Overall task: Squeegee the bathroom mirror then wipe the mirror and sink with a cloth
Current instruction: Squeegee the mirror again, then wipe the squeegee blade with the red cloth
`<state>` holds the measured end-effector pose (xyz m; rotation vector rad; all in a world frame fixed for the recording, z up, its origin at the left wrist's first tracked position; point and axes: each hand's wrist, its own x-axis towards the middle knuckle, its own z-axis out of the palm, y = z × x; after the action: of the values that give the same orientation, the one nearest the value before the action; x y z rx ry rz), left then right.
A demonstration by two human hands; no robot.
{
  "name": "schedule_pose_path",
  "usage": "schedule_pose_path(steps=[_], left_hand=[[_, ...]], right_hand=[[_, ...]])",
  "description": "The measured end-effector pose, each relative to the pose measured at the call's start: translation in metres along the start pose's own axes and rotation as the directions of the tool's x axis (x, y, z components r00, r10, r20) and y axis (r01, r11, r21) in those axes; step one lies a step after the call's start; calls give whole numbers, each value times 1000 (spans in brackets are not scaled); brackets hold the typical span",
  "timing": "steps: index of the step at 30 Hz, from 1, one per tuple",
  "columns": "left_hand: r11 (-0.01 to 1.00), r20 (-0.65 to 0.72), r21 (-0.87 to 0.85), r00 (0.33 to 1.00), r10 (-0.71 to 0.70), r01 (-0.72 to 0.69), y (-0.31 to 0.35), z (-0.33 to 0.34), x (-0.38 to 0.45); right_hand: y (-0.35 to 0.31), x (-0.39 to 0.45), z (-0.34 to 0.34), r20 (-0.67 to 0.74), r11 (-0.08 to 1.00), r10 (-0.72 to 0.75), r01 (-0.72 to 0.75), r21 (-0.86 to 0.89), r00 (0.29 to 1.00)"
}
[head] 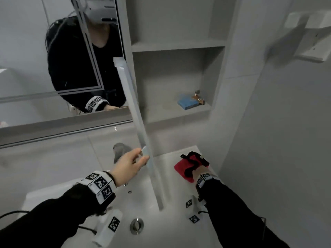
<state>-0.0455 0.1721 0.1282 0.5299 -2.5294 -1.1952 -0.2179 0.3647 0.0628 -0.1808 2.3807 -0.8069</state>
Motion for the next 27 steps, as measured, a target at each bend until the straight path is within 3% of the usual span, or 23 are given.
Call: schedule_pose_path(steps=[3, 7, 11, 16, 18, 22, 25, 26, 27], left_hand=[[998, 80, 54, 997, -15, 10, -9, 18, 1], [996, 155, 90, 988, -21, 7, -16, 35, 10], [994, 206, 110, 978, -29, 6, -19, 40, 14], [997, 290, 76, 957, -14, -8, -22, 39, 13], [998, 303, 54, 953, 7, -24, -23, 38, 8], [993, 286, 83, 956, 59, -86, -25, 32, -4], [989, 291, 113, 955, 54, -91, -24, 29, -9], [989, 288, 124, 957, 42, -80, -24, 28, -10], [989, 286, 131, 958, 26, -66, -22, 27, -10]], right_hand=[[0, 24, 2, -53, 991, 12, -19, -132, 999], [-2, 39, 9, -78, 900, 138, -158, -407, 987], [0, 57, 14, -41, 872, 201, -198, -447, 979], [4, 85, 23, -79, 935, 265, -276, -223, 961], [9, 94, 26, -63, 939, 264, -271, -211, 963], [17, 97, 32, 45, 934, 93, -72, -351, 995], [9, 83, 31, 9, 998, -59, 60, -20, 998], [8, 82, 29, -72, 982, -123, 132, 136, 990], [7, 75, 27, -108, 941, -91, 121, 316, 990]])
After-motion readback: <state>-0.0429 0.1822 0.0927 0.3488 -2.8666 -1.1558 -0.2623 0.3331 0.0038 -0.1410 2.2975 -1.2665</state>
